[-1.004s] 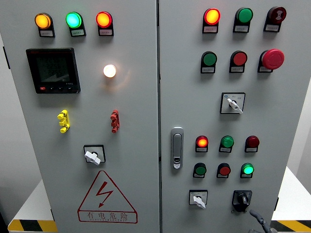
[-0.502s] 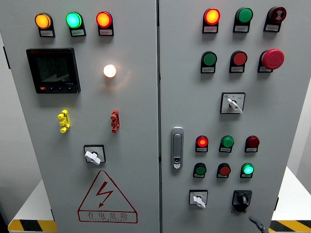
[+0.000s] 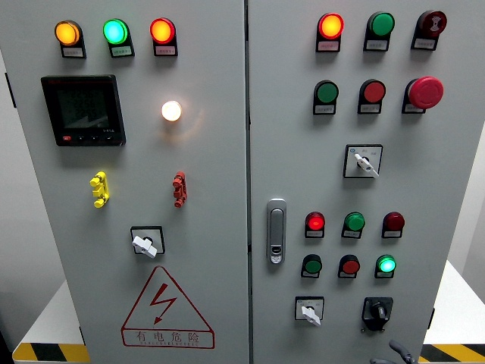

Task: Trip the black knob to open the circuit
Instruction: 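Release the knob and lower the right hand away from the cabinet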

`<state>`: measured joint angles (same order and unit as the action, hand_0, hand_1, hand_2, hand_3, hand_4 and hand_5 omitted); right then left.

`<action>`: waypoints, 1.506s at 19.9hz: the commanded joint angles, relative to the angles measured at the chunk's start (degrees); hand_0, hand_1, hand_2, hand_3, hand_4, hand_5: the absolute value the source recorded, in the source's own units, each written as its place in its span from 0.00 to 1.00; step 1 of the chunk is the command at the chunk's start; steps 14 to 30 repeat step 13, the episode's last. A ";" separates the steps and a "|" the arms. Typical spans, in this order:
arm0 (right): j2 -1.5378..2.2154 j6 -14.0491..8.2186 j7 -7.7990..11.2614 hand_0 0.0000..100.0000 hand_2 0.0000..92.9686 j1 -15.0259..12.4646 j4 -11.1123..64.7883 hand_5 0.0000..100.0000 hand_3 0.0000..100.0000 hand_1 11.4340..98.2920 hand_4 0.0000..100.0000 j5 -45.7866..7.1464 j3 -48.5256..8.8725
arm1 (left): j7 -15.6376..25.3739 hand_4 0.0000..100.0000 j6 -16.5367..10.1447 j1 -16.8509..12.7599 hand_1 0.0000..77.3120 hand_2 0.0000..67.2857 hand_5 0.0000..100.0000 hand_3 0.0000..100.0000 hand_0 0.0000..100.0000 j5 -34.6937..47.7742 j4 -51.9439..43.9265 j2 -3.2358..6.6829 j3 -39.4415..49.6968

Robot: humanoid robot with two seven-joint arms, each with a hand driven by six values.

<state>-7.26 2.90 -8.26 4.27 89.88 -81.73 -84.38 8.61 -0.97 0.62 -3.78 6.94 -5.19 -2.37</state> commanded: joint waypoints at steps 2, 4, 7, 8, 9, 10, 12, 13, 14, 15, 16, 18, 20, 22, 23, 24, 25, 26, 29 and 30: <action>0.06 0.00 -0.09 1.00 0.07 -0.41 0.21 0.33 0.15 0.42 0.13 -0.01 -0.08 | 0.00 0.07 0.00 0.00 0.04 0.19 0.01 0.21 0.00 0.00 0.00 0.00 0.00; 0.06 0.00 -0.09 1.00 0.07 -0.41 0.30 0.33 0.15 0.43 0.13 -0.01 -0.17 | 0.00 0.07 0.00 0.00 0.04 0.19 0.01 0.21 0.00 0.00 0.00 0.00 0.00; -0.03 -0.09 -0.09 1.00 0.07 -0.49 0.39 0.33 0.15 0.43 0.13 -0.01 -0.17 | 0.00 0.07 0.00 -0.09 0.04 0.19 0.01 0.21 0.00 0.00 0.00 0.00 0.00; -0.03 -0.09 -0.09 1.00 0.07 -0.49 0.39 0.33 0.15 0.43 0.13 -0.01 -0.17 | 0.00 0.07 0.00 0.00 0.04 0.19 0.01 0.21 0.00 0.00 0.00 0.00 0.00; 0.06 -0.09 -0.09 1.00 0.08 -0.49 0.47 0.33 0.15 0.44 0.13 -0.01 -0.25 | 0.00 0.07 0.00 0.00 0.04 0.19 0.01 0.21 0.00 0.00 0.00 0.00 0.00; 0.06 -0.09 -0.09 1.00 0.08 -0.58 0.47 0.33 0.15 0.44 0.13 -0.01 -0.26 | 0.00 0.07 0.00 0.00 0.04 0.19 0.01 0.21 0.00 0.00 0.00 0.00 0.00; 0.15 -0.09 -0.09 1.00 0.08 -0.85 0.47 0.32 0.15 0.44 0.14 -0.01 -0.43 | 0.00 0.07 0.00 0.00 0.04 0.19 0.01 0.21 0.00 0.00 0.00 0.00 0.00; 0.15 -0.09 -0.09 1.00 0.08 -0.85 0.47 0.32 0.15 0.44 0.14 -0.01 -0.43 | 0.00 0.07 0.00 0.00 0.04 0.19 0.01 0.21 0.00 0.00 0.00 0.00 0.00; 0.15 -0.09 -0.09 1.00 0.08 -0.85 0.47 0.32 0.15 0.44 0.14 -0.01 -0.43 | 0.00 0.07 0.00 0.00 0.04 0.19 0.01 0.21 0.00 0.00 0.00 0.00 0.00; 0.15 -0.09 -0.09 1.00 0.08 -0.85 0.47 0.32 0.15 0.44 0.14 -0.01 -0.43 | 0.00 0.07 0.00 0.00 0.04 0.19 0.01 0.21 0.00 0.00 0.00 0.00 0.00; 0.15 -0.09 -0.09 1.00 0.08 -0.85 0.47 0.32 0.15 0.44 0.14 -0.01 -0.43 | 0.00 0.07 0.00 0.00 0.04 0.19 0.01 0.21 0.00 0.00 0.00 0.00 0.00; 0.15 -0.09 -0.09 1.00 0.08 -0.85 0.47 0.32 0.15 0.44 0.14 -0.01 -0.43 | 0.00 0.07 0.00 0.00 0.04 0.19 0.01 0.21 0.00 0.00 0.00 0.00 0.00; 0.15 -0.09 -0.09 1.00 0.08 -0.85 0.47 0.32 0.15 0.44 0.14 -0.01 -0.43 | 0.00 0.07 0.00 0.00 0.04 0.19 0.01 0.21 0.00 0.00 0.00 0.00 0.00; 0.15 -0.09 -0.09 1.00 0.08 -0.85 0.47 0.32 0.15 0.44 0.14 -0.01 -0.43 | 0.00 0.07 0.00 0.00 0.04 0.19 0.01 0.21 0.00 0.00 0.00 0.00 0.00; 0.15 -0.09 -0.09 1.00 0.08 -0.85 0.47 0.32 0.15 0.44 0.14 -0.01 -0.43 | 0.00 0.07 0.00 0.00 0.04 0.19 0.01 0.21 0.00 0.00 0.00 0.00 0.00; 0.15 -0.09 -0.09 1.00 0.08 -0.85 0.47 0.32 0.15 0.44 0.14 -0.01 -0.43 | 0.00 0.07 0.00 0.00 0.04 0.19 0.01 0.21 0.00 0.00 0.00 0.00 0.00; 0.15 -0.09 -0.09 1.00 0.08 -0.85 0.47 0.32 0.15 0.44 0.14 -0.01 -0.43 | 0.00 0.07 0.00 0.00 0.04 0.19 0.01 0.21 0.00 0.00 0.00 0.00 0.00; 0.15 -0.09 -0.09 1.00 0.08 -0.85 0.47 0.32 0.15 0.44 0.14 -0.01 -0.43 | 0.00 0.07 0.00 0.00 0.04 0.19 0.01 0.21 0.00 0.00 0.00 0.00 0.00; 0.15 -0.09 -0.09 1.00 0.08 -0.85 0.47 0.32 0.15 0.44 0.14 -0.01 -0.43 | 0.00 0.07 0.00 0.00 0.04 0.19 0.01 0.21 0.00 0.00 0.00 0.00 0.00; 0.15 -0.09 -0.09 1.00 0.08 -0.85 0.47 0.32 0.15 0.44 0.14 -0.01 -0.43 | 0.00 0.07 0.00 0.00 0.04 0.19 0.01 0.21 0.00 0.00 0.00 0.00 0.00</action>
